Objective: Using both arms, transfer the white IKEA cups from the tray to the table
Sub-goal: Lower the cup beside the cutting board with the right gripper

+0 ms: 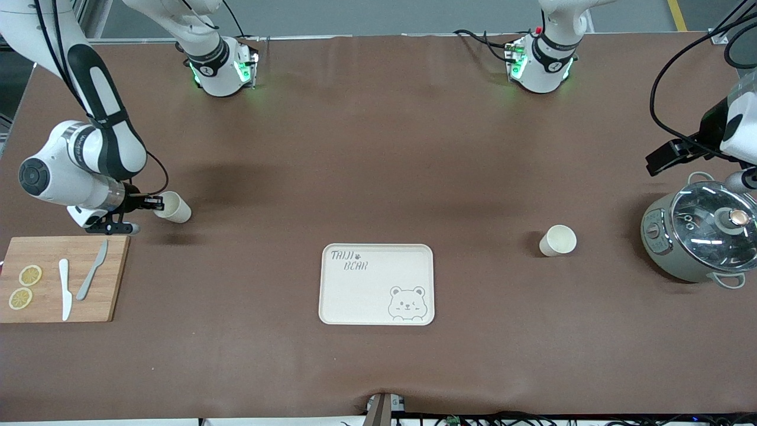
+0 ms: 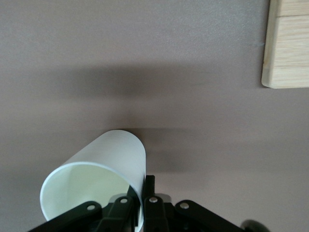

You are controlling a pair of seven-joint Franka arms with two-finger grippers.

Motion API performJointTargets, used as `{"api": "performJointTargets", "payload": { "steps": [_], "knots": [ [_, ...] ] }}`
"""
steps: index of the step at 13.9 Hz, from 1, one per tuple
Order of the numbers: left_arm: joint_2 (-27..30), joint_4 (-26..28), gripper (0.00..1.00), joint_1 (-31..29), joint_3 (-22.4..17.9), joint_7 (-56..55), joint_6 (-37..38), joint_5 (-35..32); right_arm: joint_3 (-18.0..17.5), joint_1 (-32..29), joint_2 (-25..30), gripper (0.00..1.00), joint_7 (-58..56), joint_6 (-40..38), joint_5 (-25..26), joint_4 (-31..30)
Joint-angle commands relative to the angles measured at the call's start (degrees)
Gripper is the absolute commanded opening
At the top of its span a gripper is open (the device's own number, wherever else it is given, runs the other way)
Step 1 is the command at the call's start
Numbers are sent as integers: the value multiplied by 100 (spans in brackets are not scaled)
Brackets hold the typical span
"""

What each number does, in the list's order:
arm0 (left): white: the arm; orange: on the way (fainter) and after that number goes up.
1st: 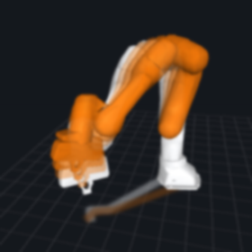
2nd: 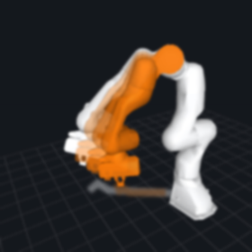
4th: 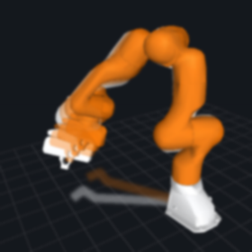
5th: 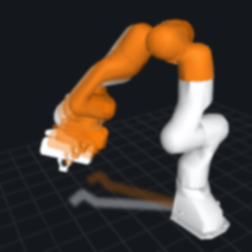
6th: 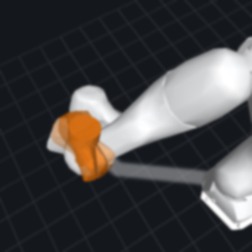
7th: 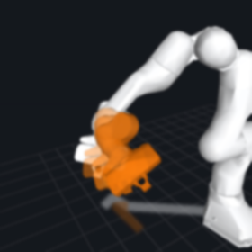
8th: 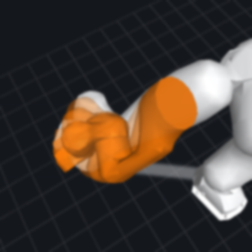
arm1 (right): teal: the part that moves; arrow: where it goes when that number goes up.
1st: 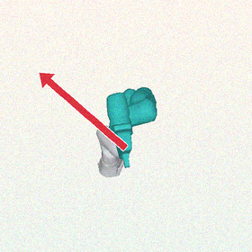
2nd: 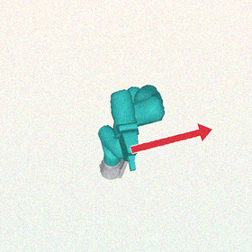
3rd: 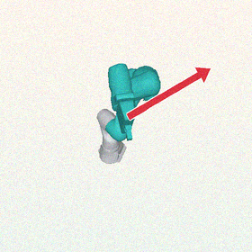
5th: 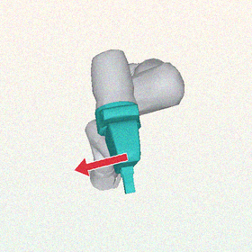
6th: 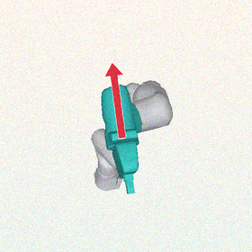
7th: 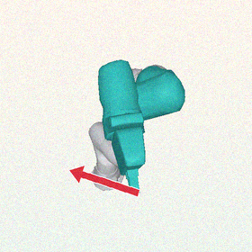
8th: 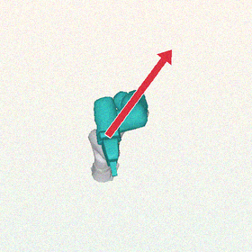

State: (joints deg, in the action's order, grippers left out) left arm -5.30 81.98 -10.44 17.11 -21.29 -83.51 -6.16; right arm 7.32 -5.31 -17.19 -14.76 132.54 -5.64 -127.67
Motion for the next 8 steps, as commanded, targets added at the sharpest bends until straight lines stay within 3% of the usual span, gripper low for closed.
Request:
{"api": "performJointTargets", "payload": {
  "steps": [1, 5, 8],
  "knots": [
    [389, 476, 100, 489, -620, 361, -218, 246, -99, -111, -91, 100, -36, -69, 81, 101],
    [749, 1135, 100, 709, -867, 608, -613, 273, -108, -76, -91, 100, -1, -1377, 19, 1031],
    [907, 1329, 100, 797, -1113, 907, -667, 536, -125, -49, -91, 100, -36, -2195, 11, 2023]
  ]
}}
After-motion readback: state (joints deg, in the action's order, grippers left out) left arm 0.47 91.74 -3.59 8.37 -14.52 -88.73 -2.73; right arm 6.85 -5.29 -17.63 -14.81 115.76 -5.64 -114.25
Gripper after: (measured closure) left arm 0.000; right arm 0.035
